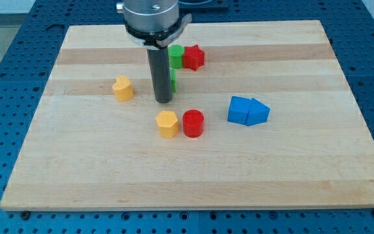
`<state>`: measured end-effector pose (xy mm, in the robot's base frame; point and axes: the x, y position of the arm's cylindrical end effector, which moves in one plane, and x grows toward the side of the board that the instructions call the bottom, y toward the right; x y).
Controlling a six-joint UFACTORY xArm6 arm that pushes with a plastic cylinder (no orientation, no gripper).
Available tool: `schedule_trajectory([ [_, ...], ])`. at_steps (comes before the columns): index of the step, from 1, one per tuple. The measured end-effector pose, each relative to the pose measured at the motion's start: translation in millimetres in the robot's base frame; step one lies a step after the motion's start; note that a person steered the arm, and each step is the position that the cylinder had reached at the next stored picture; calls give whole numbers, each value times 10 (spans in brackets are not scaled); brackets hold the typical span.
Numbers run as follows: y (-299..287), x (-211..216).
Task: Push the red circle into the group of blocks
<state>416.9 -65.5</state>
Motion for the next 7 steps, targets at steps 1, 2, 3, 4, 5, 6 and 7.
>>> schedule_trajectory([
  [1,0,-273],
  [2,0,-375],
  [3,0,-297],
  [4,63,-135],
  [5,806,-118],
  [6,1733,-120],
  [7,2571,41],
])
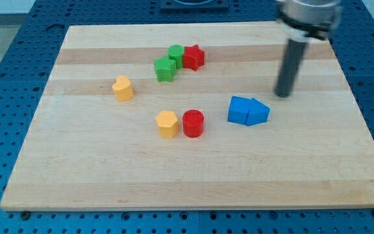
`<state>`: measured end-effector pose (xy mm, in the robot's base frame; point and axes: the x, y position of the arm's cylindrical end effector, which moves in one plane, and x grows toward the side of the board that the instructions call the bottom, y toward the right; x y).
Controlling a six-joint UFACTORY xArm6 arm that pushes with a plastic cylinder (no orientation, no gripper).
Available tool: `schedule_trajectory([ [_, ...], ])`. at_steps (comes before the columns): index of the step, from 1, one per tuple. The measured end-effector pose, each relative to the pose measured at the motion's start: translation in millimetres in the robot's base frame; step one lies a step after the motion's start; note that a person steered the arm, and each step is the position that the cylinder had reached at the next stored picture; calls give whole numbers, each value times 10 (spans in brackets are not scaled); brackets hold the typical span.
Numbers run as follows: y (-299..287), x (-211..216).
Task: Push the red circle into the group of blocks
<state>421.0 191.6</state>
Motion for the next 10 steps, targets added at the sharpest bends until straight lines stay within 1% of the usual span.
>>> schedule_trajectory([
  [1,112,602],
  [2,-231,1053],
  [3,-1057,1201],
  [4,-1785,1101],
  [5,-2318,760],
  [6,-2558,411],
  [7,-2558,462],
  [8,-2553,788],
  [9,-2304,935],
  [10,-1956,710],
])
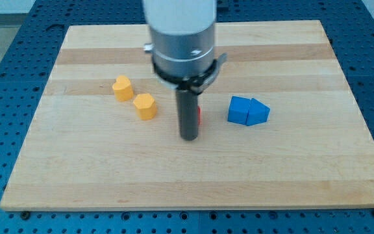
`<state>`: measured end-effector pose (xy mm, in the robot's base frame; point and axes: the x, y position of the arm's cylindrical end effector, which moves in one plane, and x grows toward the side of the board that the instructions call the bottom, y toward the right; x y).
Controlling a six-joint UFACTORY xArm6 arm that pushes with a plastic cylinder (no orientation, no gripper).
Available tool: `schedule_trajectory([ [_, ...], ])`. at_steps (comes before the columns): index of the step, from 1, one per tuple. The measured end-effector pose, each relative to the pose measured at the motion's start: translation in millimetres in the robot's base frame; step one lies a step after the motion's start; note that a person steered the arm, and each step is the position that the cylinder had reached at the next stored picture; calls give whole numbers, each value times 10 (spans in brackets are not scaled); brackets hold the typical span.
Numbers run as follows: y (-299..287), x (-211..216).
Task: Push the red circle into the group of blocks
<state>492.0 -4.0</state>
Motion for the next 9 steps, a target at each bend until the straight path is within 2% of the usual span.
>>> schedule_trajectory([
  [1,29,-422],
  [3,72,-450],
  [7,62,-1132],
  [8,64,-1236],
  [9,324,-1231],
])
